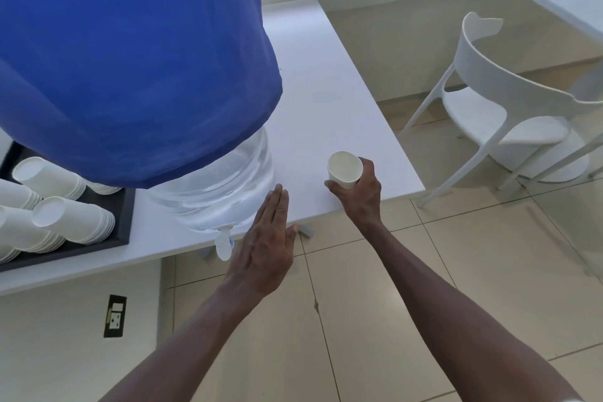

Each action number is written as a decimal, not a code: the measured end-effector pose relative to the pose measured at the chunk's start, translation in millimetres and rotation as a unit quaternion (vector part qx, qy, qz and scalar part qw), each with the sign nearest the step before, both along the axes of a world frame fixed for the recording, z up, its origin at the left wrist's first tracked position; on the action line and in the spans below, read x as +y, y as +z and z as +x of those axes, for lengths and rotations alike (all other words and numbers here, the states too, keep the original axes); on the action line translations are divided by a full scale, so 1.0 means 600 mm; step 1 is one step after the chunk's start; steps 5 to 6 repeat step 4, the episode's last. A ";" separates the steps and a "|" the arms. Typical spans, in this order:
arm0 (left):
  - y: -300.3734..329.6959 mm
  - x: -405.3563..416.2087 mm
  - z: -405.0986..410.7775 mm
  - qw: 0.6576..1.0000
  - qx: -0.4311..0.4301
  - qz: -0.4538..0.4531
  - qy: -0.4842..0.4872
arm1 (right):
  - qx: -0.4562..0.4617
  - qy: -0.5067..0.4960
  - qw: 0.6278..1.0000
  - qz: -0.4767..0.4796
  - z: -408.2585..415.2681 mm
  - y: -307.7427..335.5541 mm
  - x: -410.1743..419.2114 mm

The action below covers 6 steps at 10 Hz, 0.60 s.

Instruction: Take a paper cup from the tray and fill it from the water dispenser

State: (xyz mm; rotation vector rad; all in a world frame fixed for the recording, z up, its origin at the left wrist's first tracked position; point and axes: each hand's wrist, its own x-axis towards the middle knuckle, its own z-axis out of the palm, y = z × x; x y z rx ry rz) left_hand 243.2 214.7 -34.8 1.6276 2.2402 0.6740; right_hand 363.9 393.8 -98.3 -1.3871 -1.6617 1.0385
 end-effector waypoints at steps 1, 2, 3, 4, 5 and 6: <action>0.000 0.001 -0.001 1.000 0.011 0.002 0.001 | 0.004 -0.001 1.000 0.002 -0.004 -0.002 0.011; 0.003 0.001 -0.002 1.000 0.014 -0.001 0.004 | 0.014 0.004 1.000 -0.007 -0.006 0.000 0.012; 0.008 0.001 0.000 1.000 0.016 0.004 0.007 | 0.018 0.018 0.999 -0.028 -0.003 0.001 0.011; 0.015 -0.005 0.006 1.000 0.014 0.008 0.016 | 0.016 0.030 0.999 -0.037 0.001 0.012 -0.002; 0.015 -0.005 0.006 1.000 0.014 0.008 0.016 | 0.016 0.030 0.999 -0.037 0.001 0.012 -0.002; 0.015 -0.005 0.006 1.000 0.014 0.008 0.016 | 0.016 0.030 0.999 -0.037 0.001 0.012 -0.002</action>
